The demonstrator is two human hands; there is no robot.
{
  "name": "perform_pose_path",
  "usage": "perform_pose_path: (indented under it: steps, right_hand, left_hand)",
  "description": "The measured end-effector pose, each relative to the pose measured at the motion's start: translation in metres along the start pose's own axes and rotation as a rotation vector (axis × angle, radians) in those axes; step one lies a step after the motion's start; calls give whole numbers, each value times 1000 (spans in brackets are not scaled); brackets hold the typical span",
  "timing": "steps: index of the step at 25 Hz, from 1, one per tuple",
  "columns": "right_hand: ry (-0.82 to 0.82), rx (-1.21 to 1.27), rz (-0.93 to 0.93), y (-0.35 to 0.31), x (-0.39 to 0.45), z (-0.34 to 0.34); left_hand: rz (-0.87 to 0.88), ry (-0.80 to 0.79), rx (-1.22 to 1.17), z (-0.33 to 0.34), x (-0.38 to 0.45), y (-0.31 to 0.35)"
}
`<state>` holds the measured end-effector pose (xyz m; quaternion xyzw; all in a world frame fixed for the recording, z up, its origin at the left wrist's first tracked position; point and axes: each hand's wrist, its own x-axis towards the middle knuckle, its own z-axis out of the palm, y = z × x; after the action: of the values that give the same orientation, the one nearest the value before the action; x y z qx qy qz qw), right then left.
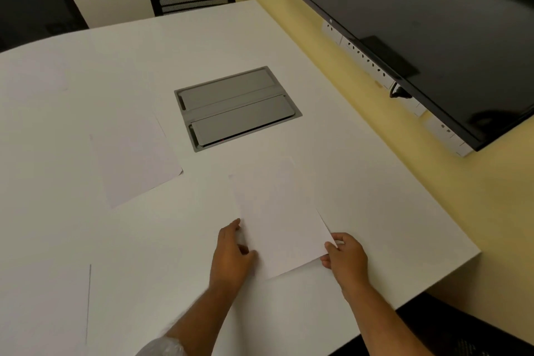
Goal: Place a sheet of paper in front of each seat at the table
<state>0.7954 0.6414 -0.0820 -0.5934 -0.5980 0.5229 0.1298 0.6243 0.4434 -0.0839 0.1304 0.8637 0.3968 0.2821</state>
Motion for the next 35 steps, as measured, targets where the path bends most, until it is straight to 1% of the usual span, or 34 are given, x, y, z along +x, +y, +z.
perform_pose_path:
  steps: [2, 3, 5, 6, 7, 9, 10, 12, 17, 19, 21, 23, 25, 27, 29, 32, 35]
  right_hand:
    - [13, -54, -12, 4, 2, -1]
    - [19, -99, -30, 5, 1, -2]
    - [59, -268, -129, 7, -4, -4]
    - [90, -404, -208, 9, -8, -5]
    - [96, -562, -286, 11, -11, -5]
    - [30, -849, -407, 16, -18, -4]
    - [-15, -940, -435, 19, -20, -3]
    - [-57, -1003, -437, 22, -22, -1]
    - [-112, -964, -438, 20, -28, -8]
    - [-141, -893, -431, 14, -36, -13]
    - [-191, -774, -471, -1, -55, -16]
    - [-297, -676, -524, -20, -86, -19]
    - [-411, -665, -585, -33, -126, -21]
    - [-506, -653, -627, -36, -166, -20]
    - [-589, -638, -694, -43, -219, -25]
    - [-664, -573, -775, -50, -286, -34]
    - [-697, -491, -888, -59, -339, -42]
  left_hand:
    - [97, 18, 319, -5, 1, -2]
    - [163, 9, 435, -7, 3, -4]
    - [303, -67, 606, -8, 8, -9]
    - [354, -106, 667, -8, 11, -11]
    - [386, -132, 707, -6, 12, -14]
    - [411, -145, 736, -3, 11, -20]
    - [414, -143, 738, -1, 10, -23]
    - [412, -135, 727, 2, 6, -27]
    - [420, -112, 712, 5, 0, -31]
    - [399, -90, 645, 0, -14, -28]
    - [374, -30, 569, -10, -43, -21]
    - [346, 36, 516, -23, -86, -13]
    - [308, 143, 426, -36, -138, -6]
    - [261, 256, 278, -42, -186, 2]
    - [204, 350, 178, -56, -246, 12]
    - [147, 415, 170, -88, -323, 12]
    - [105, 455, 222, -145, -385, 4]
